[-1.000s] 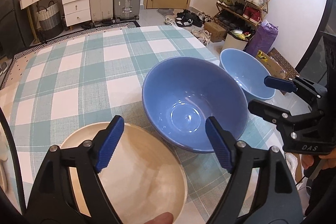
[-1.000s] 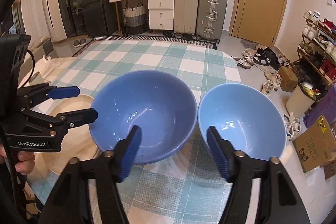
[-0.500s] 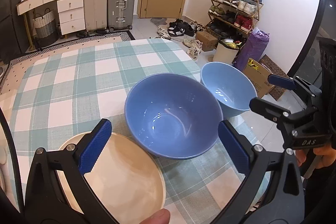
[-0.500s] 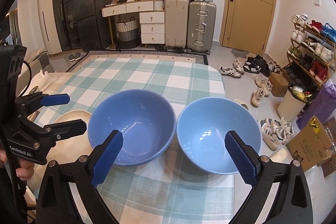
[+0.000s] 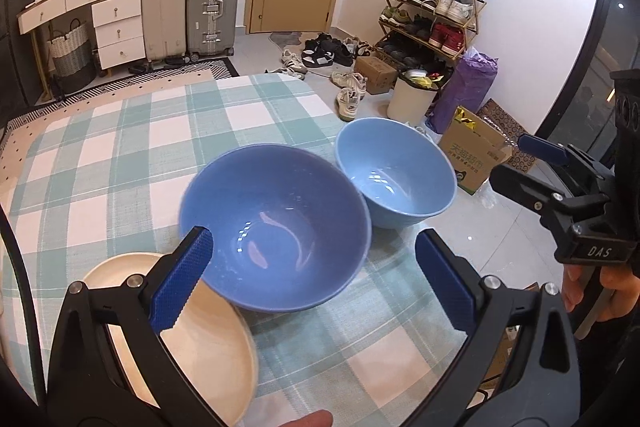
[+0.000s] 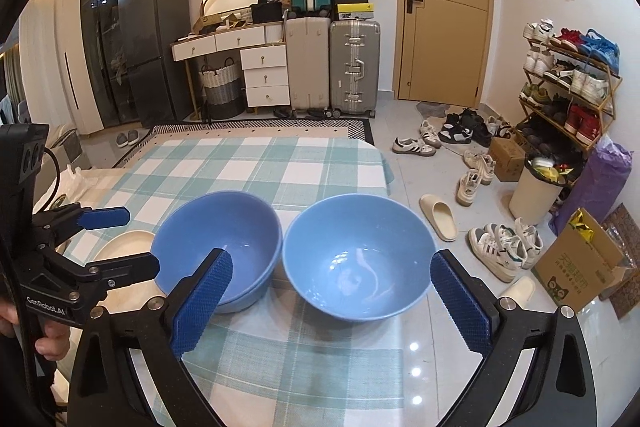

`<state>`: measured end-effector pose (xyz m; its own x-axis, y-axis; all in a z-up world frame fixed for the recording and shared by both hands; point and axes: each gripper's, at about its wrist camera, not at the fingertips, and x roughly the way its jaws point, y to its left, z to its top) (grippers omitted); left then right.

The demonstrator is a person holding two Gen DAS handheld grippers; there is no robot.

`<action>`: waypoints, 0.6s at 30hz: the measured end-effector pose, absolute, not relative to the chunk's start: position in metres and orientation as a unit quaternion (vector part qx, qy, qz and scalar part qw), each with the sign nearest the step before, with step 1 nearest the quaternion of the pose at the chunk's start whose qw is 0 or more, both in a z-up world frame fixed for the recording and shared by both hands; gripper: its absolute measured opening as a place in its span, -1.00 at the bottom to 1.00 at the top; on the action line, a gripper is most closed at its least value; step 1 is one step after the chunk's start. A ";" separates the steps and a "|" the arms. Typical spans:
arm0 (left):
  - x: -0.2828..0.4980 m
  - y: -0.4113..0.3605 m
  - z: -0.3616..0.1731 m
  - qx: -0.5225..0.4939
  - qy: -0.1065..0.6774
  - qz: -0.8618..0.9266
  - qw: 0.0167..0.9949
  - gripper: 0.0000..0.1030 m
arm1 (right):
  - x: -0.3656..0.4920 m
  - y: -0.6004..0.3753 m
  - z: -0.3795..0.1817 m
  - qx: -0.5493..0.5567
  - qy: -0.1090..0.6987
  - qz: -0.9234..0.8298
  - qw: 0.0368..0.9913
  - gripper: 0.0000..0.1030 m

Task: Organize plates and bowls
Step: 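Withdraw both grippers and move toward the light blue bowl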

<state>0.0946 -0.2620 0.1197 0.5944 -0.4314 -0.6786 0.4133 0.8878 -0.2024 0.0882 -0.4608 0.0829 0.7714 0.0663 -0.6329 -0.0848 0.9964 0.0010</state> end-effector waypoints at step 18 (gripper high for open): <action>0.078 -0.337 0.109 0.000 0.398 -0.260 0.879 0.95 | 0.096 -0.522 0.082 0.008 0.342 0.012 0.939 0.97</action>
<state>0.0777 -0.3373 0.1093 0.5470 -0.4581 -0.7007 0.4578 0.8644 -0.2078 0.0963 -0.5222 0.0816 0.7653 0.0275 -0.6430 -0.0162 0.9996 0.0235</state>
